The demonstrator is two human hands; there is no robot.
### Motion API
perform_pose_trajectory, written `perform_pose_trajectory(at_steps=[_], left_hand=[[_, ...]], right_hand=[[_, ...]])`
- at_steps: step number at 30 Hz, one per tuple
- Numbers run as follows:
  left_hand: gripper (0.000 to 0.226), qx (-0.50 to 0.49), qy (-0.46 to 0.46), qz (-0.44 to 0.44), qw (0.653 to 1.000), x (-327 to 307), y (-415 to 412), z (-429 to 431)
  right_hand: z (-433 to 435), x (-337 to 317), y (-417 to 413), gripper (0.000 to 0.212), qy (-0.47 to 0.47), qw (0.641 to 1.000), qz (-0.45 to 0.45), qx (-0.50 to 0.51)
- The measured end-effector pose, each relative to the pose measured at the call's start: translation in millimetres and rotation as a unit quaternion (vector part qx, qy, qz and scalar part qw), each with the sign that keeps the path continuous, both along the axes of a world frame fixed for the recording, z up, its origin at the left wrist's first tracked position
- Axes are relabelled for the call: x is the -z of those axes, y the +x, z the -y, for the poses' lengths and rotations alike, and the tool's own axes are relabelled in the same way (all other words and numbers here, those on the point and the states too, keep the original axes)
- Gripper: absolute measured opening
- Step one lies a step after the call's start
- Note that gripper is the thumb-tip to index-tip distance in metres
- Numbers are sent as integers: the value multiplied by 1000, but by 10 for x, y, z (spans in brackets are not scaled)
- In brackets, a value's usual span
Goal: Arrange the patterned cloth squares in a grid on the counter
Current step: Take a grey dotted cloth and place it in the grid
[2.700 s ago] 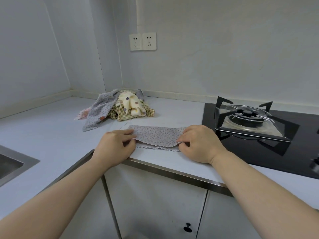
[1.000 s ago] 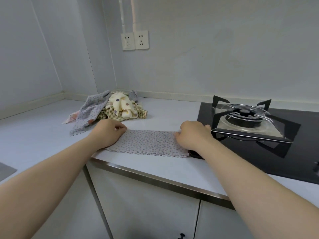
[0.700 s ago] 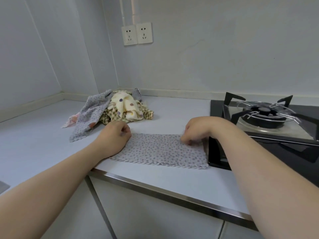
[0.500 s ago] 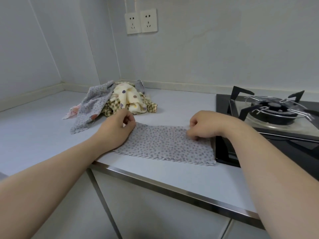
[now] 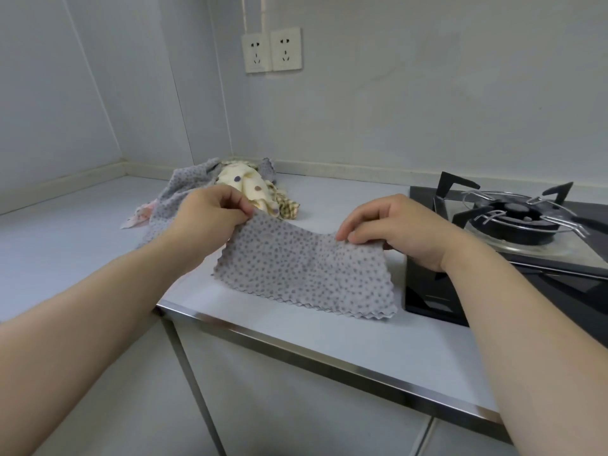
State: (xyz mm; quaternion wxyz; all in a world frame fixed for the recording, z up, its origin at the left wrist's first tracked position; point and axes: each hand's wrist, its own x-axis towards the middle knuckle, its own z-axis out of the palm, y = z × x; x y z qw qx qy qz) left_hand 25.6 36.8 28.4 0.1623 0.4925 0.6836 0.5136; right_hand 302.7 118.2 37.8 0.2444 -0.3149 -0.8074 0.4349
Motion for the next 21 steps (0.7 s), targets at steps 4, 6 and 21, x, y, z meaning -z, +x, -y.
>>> perform_pose_trajectory(at_steps=[4, 6, 21], left_hand=[[25, 19, 13, -6, 1000, -216, 147, 131], [22, 30, 22, -17, 999, -314, 239, 215], [24, 141, 18, -56, 988, -460, 670, 531]], right_hand=[[111, -100, 23, 55, -47, 993, 41, -95], [168, -123, 2, 57, -35, 989, 58, -130], [444, -72, -261, 25, 141, 990, -12, -8]])
